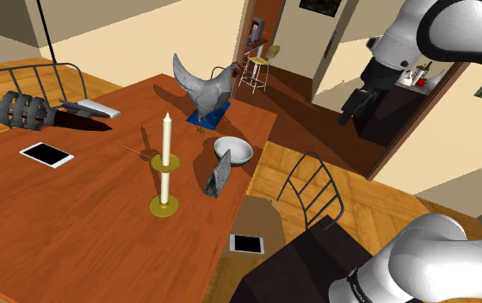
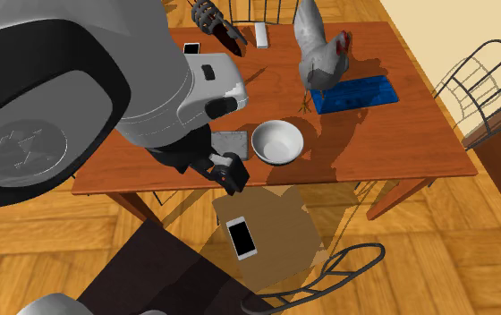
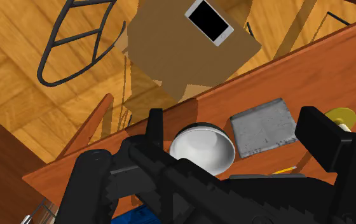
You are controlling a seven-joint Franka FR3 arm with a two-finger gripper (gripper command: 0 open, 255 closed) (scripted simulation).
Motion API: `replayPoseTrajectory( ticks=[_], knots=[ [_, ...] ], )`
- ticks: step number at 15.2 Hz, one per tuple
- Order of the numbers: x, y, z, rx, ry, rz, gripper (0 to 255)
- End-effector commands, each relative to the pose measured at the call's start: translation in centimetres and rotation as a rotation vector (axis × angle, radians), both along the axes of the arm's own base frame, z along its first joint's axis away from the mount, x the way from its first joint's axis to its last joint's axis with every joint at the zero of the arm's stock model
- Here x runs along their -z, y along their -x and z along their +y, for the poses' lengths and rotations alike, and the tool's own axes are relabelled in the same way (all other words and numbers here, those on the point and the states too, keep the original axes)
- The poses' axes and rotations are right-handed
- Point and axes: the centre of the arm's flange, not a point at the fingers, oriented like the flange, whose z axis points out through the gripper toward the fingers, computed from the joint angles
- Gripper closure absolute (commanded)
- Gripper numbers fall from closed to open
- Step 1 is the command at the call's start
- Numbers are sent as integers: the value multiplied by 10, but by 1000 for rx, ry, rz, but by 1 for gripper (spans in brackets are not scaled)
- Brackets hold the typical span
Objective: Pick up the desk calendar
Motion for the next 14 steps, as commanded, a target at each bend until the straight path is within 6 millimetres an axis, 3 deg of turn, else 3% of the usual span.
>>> replayPoseTrajectory(
  ticks=[1,14],
  knots=[
    [0,0,0,0,0,0,0],
    [104,-120,85,423,-36,73,0]
  ],
)
